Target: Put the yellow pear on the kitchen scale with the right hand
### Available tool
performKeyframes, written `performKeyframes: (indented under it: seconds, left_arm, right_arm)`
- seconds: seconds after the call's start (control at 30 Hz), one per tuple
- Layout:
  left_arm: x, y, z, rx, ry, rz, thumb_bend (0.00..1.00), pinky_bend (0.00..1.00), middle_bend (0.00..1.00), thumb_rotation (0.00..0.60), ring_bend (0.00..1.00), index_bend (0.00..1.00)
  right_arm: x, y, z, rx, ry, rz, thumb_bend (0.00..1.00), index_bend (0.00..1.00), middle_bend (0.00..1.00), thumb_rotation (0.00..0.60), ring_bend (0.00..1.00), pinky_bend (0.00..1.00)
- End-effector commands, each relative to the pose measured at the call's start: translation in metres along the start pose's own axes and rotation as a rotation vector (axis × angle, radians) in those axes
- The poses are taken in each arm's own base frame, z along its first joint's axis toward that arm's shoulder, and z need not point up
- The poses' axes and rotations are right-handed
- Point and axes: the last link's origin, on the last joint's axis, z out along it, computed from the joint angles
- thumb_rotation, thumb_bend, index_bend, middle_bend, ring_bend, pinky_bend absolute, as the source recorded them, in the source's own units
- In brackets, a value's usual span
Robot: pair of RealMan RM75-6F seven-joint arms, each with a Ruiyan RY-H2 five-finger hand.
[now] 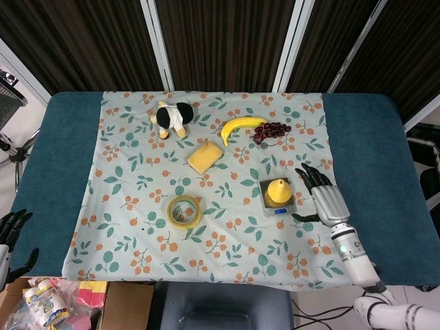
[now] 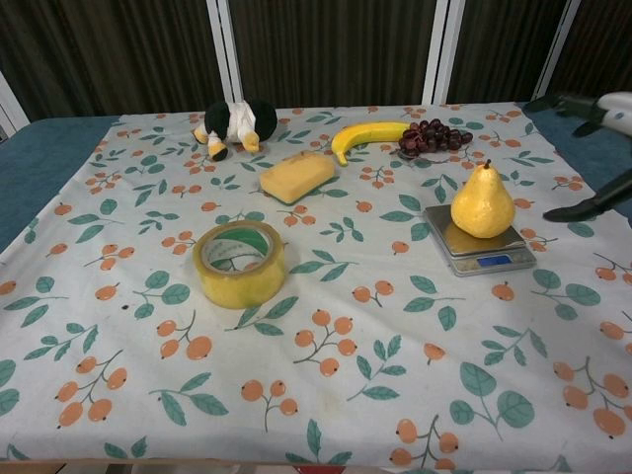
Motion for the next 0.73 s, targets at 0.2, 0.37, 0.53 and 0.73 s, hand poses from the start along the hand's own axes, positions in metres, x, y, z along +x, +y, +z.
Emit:
performKeyframes:
  seconds: [0.2,0.37,0.53,0.73]
  left_arm:
    - [-0.002,-0.001,0.002,0.011,-0.011,0.009,0.39,0.34,0.09,0.600,0.08,0.13]
    - [-0.002,-0.001,0.002,0.018,-0.012,0.008,0.39,0.34,0.09,0.600,0.08,0.13]
    - [-0.006,0.001,0.005,0.023,-0.033,0.019,0.39,0.34,0.09,0.600,0.08,0.13]
    - [-0.008,0.003,0.008,0.017,-0.049,0.029,0.39,0.34,0.09,0.600,0.08,0.13]
  right_arm:
    - [0.032,0.036,-0.074,-0.211,0.212,-0.150,0.14,0.00,0.02,0.600,0.00,0.17]
    - [0.024,0.049,-0.080,-0.270,0.240,-0.164,0.14,0.00,0.02,0.600,0.00,0.14]
    - [0.012,0.060,-0.077,-0.277,0.220,-0.142,0.14,0.00,0.02,0.600,0.00,0.12]
    - [0.010,0.061,-0.075,-0.259,0.219,-0.132,0.14,0.00,0.02,0.600,0.00,0.12]
